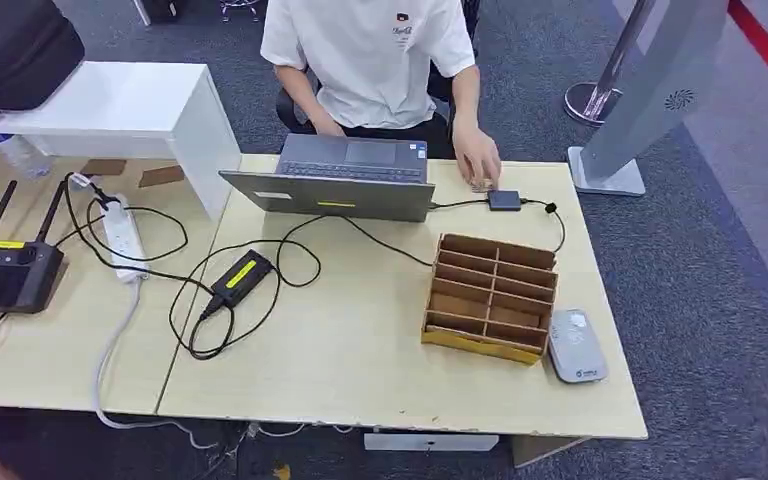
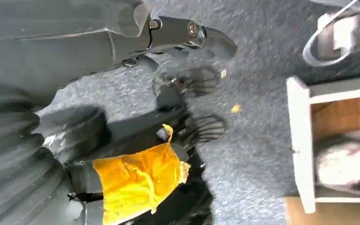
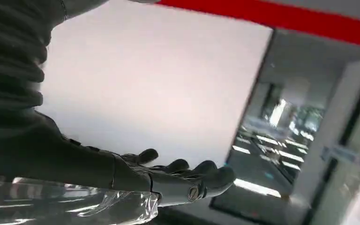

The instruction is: Pass the card to the sensor for recognition and then transmit it.

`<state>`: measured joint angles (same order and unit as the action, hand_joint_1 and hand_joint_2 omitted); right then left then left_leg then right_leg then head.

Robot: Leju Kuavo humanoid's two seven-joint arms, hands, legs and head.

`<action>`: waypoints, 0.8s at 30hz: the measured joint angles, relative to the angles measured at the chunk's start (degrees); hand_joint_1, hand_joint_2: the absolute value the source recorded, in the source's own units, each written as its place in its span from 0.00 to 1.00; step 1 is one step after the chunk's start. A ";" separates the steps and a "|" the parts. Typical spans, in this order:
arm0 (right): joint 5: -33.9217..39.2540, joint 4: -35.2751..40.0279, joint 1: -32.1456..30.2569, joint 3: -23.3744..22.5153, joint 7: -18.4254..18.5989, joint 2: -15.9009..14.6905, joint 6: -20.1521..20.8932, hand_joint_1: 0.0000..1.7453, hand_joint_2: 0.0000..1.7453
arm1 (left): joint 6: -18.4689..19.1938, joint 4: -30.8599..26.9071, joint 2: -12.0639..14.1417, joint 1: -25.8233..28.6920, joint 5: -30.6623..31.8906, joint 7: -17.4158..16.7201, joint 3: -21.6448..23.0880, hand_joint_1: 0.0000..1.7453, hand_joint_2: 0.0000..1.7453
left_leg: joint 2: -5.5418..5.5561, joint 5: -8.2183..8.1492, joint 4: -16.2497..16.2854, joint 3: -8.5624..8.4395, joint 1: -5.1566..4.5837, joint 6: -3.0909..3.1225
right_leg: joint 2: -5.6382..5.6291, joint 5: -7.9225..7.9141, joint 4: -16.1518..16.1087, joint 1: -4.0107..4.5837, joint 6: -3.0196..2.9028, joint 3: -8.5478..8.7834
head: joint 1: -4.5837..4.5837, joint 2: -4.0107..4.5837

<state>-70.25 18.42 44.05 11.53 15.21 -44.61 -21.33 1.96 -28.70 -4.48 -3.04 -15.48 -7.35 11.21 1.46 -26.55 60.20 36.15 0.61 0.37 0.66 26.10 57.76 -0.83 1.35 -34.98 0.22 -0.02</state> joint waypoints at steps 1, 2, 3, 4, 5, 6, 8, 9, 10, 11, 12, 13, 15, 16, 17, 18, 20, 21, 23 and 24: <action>0.90 -0.35 -2.71 -1.81 -0.02 -0.52 -0.20 0.00 1.00 | -0.41 -1.60 -0.11 1.28 -0.63 -0.70 0.61 0.00 1.00 | -0.06 -0.05 0.00 -0.01 0.00 -0.02 | -0.04 0.01 0.00 0.00 0.01 -0.01 | 0.00 0.00; 1.53 -0.59 -5.14 -3.34 0.13 -0.83 -0.20 0.00 1.00 | -0.65 -2.67 -0.11 2.15 -1.34 -1.13 1.18 0.00 1.00 | -0.08 -0.08 0.00 -0.02 -0.01 0.01 | -0.07 0.03 0.00 -0.01 0.03 -0.02 | 0.04 0.00; 2.14 -0.85 -7.28 -4.95 0.26 -1.02 -0.26 0.00 1.00 | -0.76 -3.75 -0.04 2.72 -2.01 -1.35 1.68 0.00 1.00 | -0.08 -0.09 0.00 -0.04 -0.01 0.03 | -0.08 0.05 0.00 0.00 0.04 -0.02 | 0.00 0.00; 2.78 -1.09 -9.54 -6.25 0.26 -1.09 -0.44 0.00 1.00 | -0.76 -4.63 0.15 3.11 -2.56 -1.44 2.12 0.00 1.00 | -0.08 -0.15 -0.01 -0.06 -0.03 -0.04 | -0.09 0.10 0.00 0.00 0.06 -0.02 | 0.02 0.00; 3.48 -1.33 -11.64 -7.52 0.26 -1.09 -0.61 0.00 1.00 | -0.72 -5.44 0.33 3.39 -3.10 -1.64 2.64 0.00 1.00 | -0.07 -0.16 -0.01 -0.07 -0.04 -0.04 | -0.08 0.15 0.00 0.02 0.06 0.00 | 0.00 0.00; 4.24 -1.55 -13.75 -8.76 0.28 -1.07 -0.79 0.00 1.00 | -0.63 -6.18 0.72 3.68 -3.63 -1.72 3.12 0.00 1.00 | -0.06 -0.17 -0.02 -0.07 -0.04 -0.05 | -0.05 0.19 0.01 0.04 0.00 0.04 | 0.02 0.00; 5.11 -1.99 -17.35 -10.86 0.37 -0.72 -0.76 0.00 1.00 | -0.54 -7.38 1.36 4.28 -4.30 -1.90 4.00 0.00 1.00 | -0.06 -0.17 -0.06 -0.11 -0.04 -0.05 | -0.04 0.19 0.05 0.04 -0.01 0.04 | 0.07 0.00; 5.33 -2.14 -19.06 -11.69 0.37 -0.52 -0.79 0.00 1.00 | -0.59 -7.84 1.81 4.58 -4.46 -1.99 4.37 0.00 1.00 | -0.06 -0.17 -0.08 -0.14 -0.04 -0.05 | -0.04 0.22 0.05 0.04 -0.05 0.05 | 0.02 0.00; 5.46 -2.34 -20.45 -12.61 0.37 -0.17 -0.79 0.00 1.00 | -0.76 -8.37 1.99 4.84 -4.76 -2.07 4.78 0.00 1.00 | -0.08 -0.16 -0.10 -0.17 -0.05 -0.07 | -0.05 0.22 0.06 0.04 -0.05 0.04 | 0.02 0.00; 5.61 -2.58 -21.76 -13.61 0.35 0.29 -0.79 0.00 1.00 | -0.89 -8.86 2.25 4.95 -5.20 -2.22 5.28 0.00 1.00 | -0.10 -0.16 -0.12 -0.21 -0.05 -0.07 | -0.08 0.22 0.07 0.04 -0.06 0.05 | 0.07 0.00; 6.10 -2.69 -23.44 -14.29 0.33 0.57 -0.76 0.00 1.00 | -1.07 -9.28 2.45 5.06 -5.62 -2.36 5.70 0.00 1.00 | -0.09 -0.17 -0.16 -0.24 -0.04 -0.08 | -0.08 0.24 0.08 0.04 -0.07 0.08 | 0.02 0.00; 6.60 -2.80 -24.98 -15.03 0.31 0.99 -0.72 0.00 1.00 | -1.46 -9.85 2.69 5.28 -6.30 -2.45 6.16 0.00 0.00 | -0.08 -0.17 -0.18 -0.24 -0.03 -0.08 | -0.03 0.27 0.07 0.06 -0.09 0.11 | 0.04 0.00; 7.80 -3.19 -27.39 -16.43 0.31 2.36 -0.79 0.00 1.00 | -2.03 -10.77 3.13 5.84 -7.58 -3.03 7.12 0.00 0.00 | -0.07 -0.18 -0.22 -0.31 -0.02 -0.11 | -0.04 0.29 0.07 0.06 -0.12 0.14 | 0.02 0.00; 8.56 -3.41 -28.70 -17.24 0.31 3.30 -0.76 0.00 1.00 | -2.10 -10.84 3.30 5.96 -8.12 -3.06 7.56 0.00 0.00 | -0.10 -0.19 -0.24 -0.34 -0.02 -0.13 | -0.07 0.30 0.07 0.05 -0.13 0.13 | 0.00 0.00; 8.65 -3.52 -30.10 -17.74 0.31 4.18 -0.74 0.00 1.00 | -2.10 -10.86 3.50 5.95 -8.80 -3.03 8.19 0.00 0.00 | -0.10 -0.24 -0.25 -0.35 -0.02 -0.20 | -0.09 0.31 0.07 0.06 -0.15 0.15 | 0.07 0.00; 8.65 -3.65 -31.19 -18.27 0.31 5.19 -0.74 0.00 1.00 | -2.10 -10.88 3.63 5.93 -9.29 -3.01 8.72 0.00 0.00 | -0.10 -0.25 -0.26 -0.38 -0.01 -0.21 | -0.09 0.34 0.07 0.06 -0.19 0.17 | -0.02 0.00; 8.78 -3.98 -33.32 -19.54 0.07 7.61 -0.48 0.00 1.00 | -2.16 -10.97 4.00 5.91 -10.34 -2.97 9.99 0.00 1.00 | -0.12 -0.25 -0.32 -0.43 -0.02 -0.21 | -0.12 0.37 0.08 0.04 -0.24 0.17 | -0.02 0.00; 9.00 -4.06 -34.24 -20.04 -0.04 8.66 -0.35 0.00 1.00 | -2.32 -10.99 4.09 5.90 -10.69 -2.97 10.36 0.00 1.00 | -0.13 -0.25 -0.36 -0.49 -0.01 -0.22 | -0.12 0.38 0.07 0.04 -0.25 0.19 | 0.09 0.00; 9.77 -4.44 -35.95 -21.29 -0.55 11.42 -0.17 0.00 1.00 | -2.69 -11.01 4.44 5.91 -11.65 -2.97 11.23 0.00 1.00 | -0.19 -0.28 -0.39 -0.56 -0.01 -0.27 | -0.17 0.39 0.07 0.08 -0.27 0.23 | 0.04 0.00; 10.03 -4.63 -36.74 -22.01 -0.88 12.71 -0.17 0.00 1.00 | -2.82 -11.12 4.57 5.93 -12.04 -2.97 11.54 0.00 1.00 | -0.22 -0.29 -0.40 -0.58 0.01 -0.28 | -0.18 0.42 0.07 0.10 -0.31 0.27 | 0.00 0.00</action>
<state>-60.21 13.79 7.31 -10.47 14.34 -31.91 -21.51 -0.85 -39.82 0.09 2.89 -27.52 -10.32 22.75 1.24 -26.84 59.80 35.57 0.62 0.09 0.48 26.52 57.84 -0.73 1.04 -34.71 0.22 -0.02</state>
